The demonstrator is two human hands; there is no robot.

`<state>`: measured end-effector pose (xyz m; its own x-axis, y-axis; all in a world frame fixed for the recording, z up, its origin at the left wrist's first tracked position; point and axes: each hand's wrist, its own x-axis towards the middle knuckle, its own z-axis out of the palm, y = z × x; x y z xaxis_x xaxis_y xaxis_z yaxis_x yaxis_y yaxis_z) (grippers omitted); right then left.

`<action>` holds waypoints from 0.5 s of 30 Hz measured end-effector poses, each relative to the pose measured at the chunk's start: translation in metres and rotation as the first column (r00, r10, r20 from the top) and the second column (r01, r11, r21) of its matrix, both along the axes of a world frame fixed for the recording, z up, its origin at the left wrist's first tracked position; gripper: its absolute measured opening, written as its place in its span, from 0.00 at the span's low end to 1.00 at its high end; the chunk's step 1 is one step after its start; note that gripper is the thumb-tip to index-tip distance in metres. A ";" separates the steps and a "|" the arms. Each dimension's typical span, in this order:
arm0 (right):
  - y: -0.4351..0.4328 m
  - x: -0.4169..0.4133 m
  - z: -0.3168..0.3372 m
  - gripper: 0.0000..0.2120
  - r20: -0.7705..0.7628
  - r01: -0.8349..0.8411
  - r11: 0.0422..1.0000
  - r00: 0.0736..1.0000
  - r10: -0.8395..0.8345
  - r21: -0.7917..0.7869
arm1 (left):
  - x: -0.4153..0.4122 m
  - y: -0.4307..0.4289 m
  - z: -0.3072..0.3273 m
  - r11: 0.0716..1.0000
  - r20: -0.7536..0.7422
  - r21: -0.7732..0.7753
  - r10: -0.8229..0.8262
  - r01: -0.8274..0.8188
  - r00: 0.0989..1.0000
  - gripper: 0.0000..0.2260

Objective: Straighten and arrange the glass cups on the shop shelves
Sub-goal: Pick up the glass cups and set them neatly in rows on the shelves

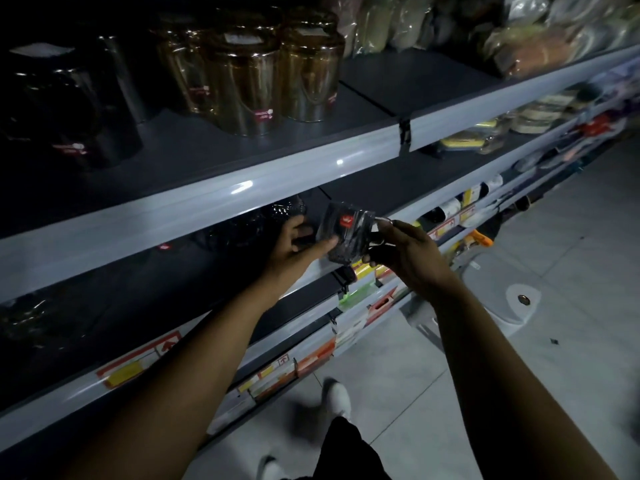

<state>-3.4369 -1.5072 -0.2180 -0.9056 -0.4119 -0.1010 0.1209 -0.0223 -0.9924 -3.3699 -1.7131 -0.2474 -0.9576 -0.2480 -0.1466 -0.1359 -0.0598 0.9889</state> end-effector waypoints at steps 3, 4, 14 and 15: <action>0.000 -0.003 0.004 0.09 0.058 -0.053 0.995 0.997 0.048 0.085 | -0.003 0.004 0.003 0.988 -0.001 0.108 -0.110 0.109 0.994 0.36; 0.001 -0.004 0.005 0.10 0.069 -0.069 0.994 0.996 0.064 0.087 | -0.003 0.005 0.004 0.986 -0.005 0.123 -0.111 0.111 0.994 0.34; 0.011 -0.027 -0.015 0.11 0.076 -0.028 1.000 0.997 0.027 0.009 | -0.015 0.036 0.006 0.952 -0.007 0.263 0.166 -0.158 0.986 0.19; 0.014 -0.026 -0.020 0.11 0.082 -0.034 0.999 0.996 0.033 0.005 | -0.018 0.041 0.007 0.938 0.009 0.285 0.204 -0.198 0.979 0.19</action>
<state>-3.4629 -1.4934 -0.2377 -0.8799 -0.4409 -0.1771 0.2023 -0.0104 -0.9793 -3.3878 -1.6724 -0.2405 -0.8955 -0.3871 -0.2197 -0.0719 -0.3612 0.9297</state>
